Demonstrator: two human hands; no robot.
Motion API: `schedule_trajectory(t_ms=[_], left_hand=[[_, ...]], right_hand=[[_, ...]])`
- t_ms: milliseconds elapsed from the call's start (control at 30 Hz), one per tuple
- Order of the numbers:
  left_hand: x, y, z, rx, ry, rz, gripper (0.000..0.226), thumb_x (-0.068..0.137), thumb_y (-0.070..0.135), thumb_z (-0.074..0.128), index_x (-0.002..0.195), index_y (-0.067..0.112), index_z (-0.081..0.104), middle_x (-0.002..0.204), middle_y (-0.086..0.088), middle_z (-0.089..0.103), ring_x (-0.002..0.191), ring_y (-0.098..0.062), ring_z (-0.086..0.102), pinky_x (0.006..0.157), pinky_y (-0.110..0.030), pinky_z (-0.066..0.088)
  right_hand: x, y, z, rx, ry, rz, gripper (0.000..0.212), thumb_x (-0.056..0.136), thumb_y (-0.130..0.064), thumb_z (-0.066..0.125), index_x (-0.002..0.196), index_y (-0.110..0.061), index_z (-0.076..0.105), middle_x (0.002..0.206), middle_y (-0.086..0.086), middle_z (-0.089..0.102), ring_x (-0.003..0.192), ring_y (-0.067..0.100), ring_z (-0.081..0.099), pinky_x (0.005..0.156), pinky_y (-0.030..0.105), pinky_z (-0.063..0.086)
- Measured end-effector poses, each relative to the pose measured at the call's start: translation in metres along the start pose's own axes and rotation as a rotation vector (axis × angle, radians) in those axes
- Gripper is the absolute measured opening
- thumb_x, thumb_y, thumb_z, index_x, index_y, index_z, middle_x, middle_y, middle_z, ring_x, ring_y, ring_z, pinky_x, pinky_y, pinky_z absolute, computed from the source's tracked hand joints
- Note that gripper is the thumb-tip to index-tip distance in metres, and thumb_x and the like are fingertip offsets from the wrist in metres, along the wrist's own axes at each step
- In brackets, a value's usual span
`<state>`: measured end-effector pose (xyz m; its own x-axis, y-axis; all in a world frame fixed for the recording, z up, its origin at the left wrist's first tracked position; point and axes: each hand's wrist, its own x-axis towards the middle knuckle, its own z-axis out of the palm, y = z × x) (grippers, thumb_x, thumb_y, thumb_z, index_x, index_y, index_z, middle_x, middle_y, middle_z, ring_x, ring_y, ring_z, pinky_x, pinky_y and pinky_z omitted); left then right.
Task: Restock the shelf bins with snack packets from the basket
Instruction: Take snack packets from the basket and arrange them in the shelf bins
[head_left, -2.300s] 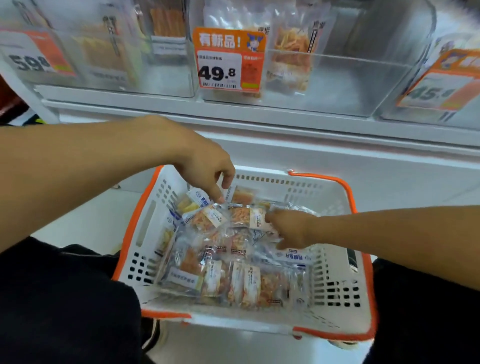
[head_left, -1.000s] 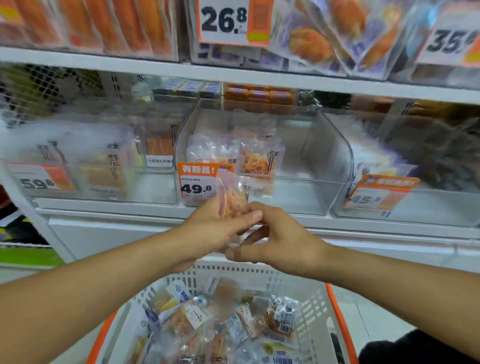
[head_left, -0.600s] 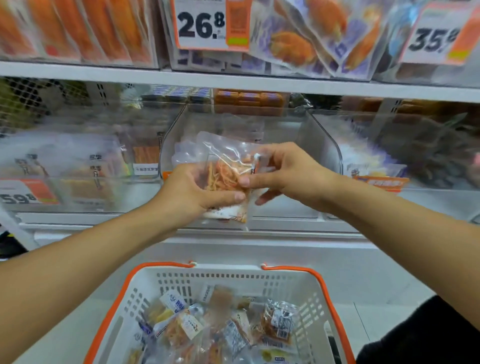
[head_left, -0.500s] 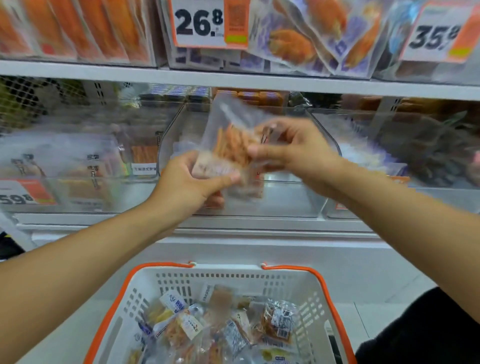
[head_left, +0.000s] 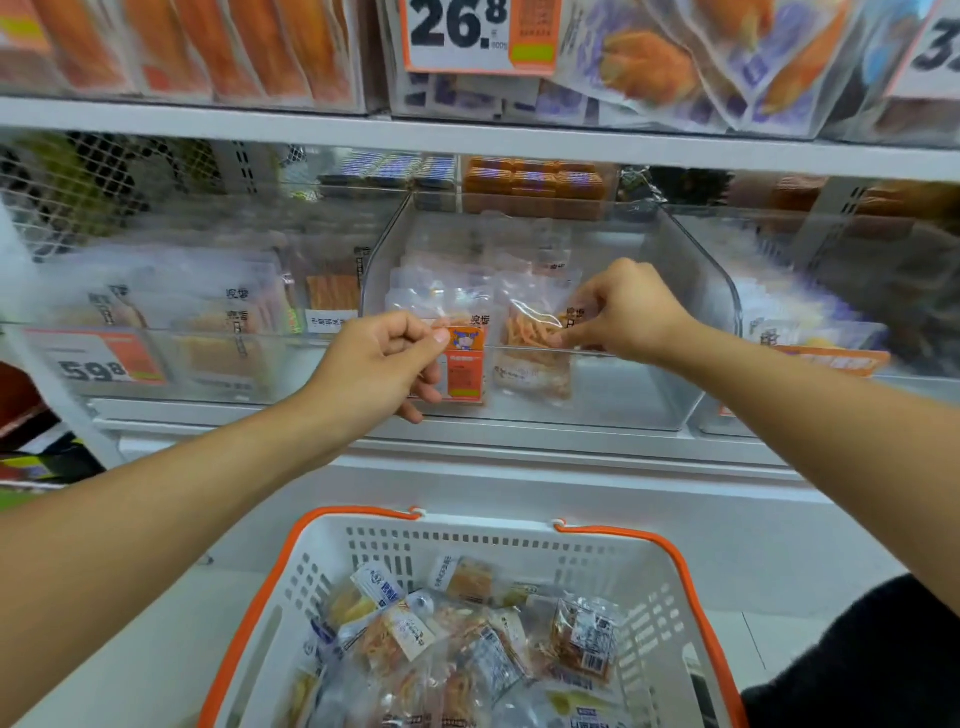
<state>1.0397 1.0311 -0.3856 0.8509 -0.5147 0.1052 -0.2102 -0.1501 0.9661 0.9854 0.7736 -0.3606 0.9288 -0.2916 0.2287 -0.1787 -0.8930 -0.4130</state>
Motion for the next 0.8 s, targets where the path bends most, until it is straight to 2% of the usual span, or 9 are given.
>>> schedule_trajectory(t_ms=[67,167,267,433,500,567,633,700,800], left_hand=[[0.001,-0.002,-0.002,0.022,-0.028,-0.010,0.019,0.097,0.022,0.059,0.082,0.012,0.061,0.063,0.000,0.062,0.057,-0.013,0.063,0.043,-0.025,0.049],[0.002,-0.005,-0.002,0.079,-0.088,-0.028,0.016,0.096,0.021,0.061,0.084,0.010,0.062,0.064,-0.001,0.064,0.058,-0.014,0.064,0.044,-0.026,0.050],[0.001,-0.011,-0.001,0.158,-0.156,-0.045,0.015,0.094,0.020,0.064,0.083,0.010,0.063,0.067,-0.003,0.065,0.060,-0.017,0.065,0.046,-0.026,0.050],[0.002,-0.013,0.000,0.276,-0.267,-0.095,0.015,0.092,0.024,0.067,0.084,0.012,0.065,0.073,-0.008,0.068,0.061,-0.014,0.066,0.049,-0.024,0.051],[0.003,-0.012,-0.001,0.354,-0.289,-0.095,0.017,0.092,0.027,0.067,0.087,0.011,0.066,0.077,-0.008,0.070,0.063,-0.014,0.067,0.050,-0.024,0.052],[-0.001,-0.016,-0.002,0.486,-0.376,-0.088,0.020,0.092,0.032,0.066,0.091,0.011,0.066,0.080,-0.006,0.071,0.065,-0.013,0.068,0.053,-0.026,0.055],[-0.008,-0.025,-0.001,0.714,-0.573,-0.079,0.022,0.093,0.038,0.064,0.093,0.016,0.066,0.084,-0.003,0.071,0.069,-0.012,0.069,0.061,-0.029,0.058],[-0.018,-0.036,0.002,1.052,-0.834,-0.076,0.028,0.093,0.047,0.060,0.104,0.022,0.065,0.095,0.004,0.069,0.078,-0.011,0.065,0.073,-0.028,0.052],[-0.032,-0.049,0.002,1.367,-1.072,-0.151,0.039,0.096,0.051,0.053,0.123,0.023,0.059,0.093,0.015,0.051,0.088,-0.012,0.050,0.083,-0.027,0.041]], right_hand=[[0.005,-0.002,0.002,-0.041,-0.009,0.007,0.030,0.067,-0.030,0.091,0.077,-0.005,0.077,0.067,0.007,0.070,0.058,0.019,0.062,0.053,0.033,0.052],[0.007,-0.007,0.006,-0.067,-0.031,-0.010,0.030,0.068,-0.028,0.090,0.084,-0.006,0.077,0.080,0.011,0.073,0.072,0.027,0.068,0.067,0.045,0.059],[0.003,-0.007,-0.001,-0.099,-0.019,-0.001,0.033,0.067,-0.030,0.092,0.087,-0.011,0.074,0.080,0.005,0.071,0.072,0.022,0.067,0.072,0.043,0.060],[-0.023,-0.018,-0.022,-0.331,0.214,-0.030,0.062,0.067,-0.056,0.085,0.107,-0.018,0.056,0.097,0.001,0.062,0.085,0.024,0.060,0.074,0.044,0.055],[-0.039,-0.035,-0.027,-0.290,0.336,-0.178,0.046,0.077,-0.053,0.077,0.096,-0.016,0.056,0.089,0.000,0.060,0.079,0.023,0.057,0.069,0.045,0.052],[-0.060,-0.054,-0.017,-0.188,0.329,-0.381,0.034,0.085,-0.047,0.068,0.079,-0.017,0.055,0.071,-0.003,0.056,0.065,0.020,0.054,0.061,0.042,0.050],[-0.083,-0.066,0.016,-0.150,0.116,-0.510,0.033,0.087,-0.044,0.064,0.068,-0.021,0.051,0.060,-0.007,0.051,0.056,0.019,0.049,0.057,0.036,0.045],[-0.105,-0.065,0.067,-0.175,-0.279,-0.488,0.031,0.089,-0.044,0.064,0.070,-0.021,0.054,0.061,-0.009,0.051,0.056,0.013,0.046,0.059,0.034,0.043],[-0.134,-0.043,0.142,-0.273,-0.844,-0.295,0.025,0.089,-0.037,0.072,0.100,-0.016,0.066,0.084,-0.007,0.061,0.075,0.013,0.051,0.071,0.027,0.039]])
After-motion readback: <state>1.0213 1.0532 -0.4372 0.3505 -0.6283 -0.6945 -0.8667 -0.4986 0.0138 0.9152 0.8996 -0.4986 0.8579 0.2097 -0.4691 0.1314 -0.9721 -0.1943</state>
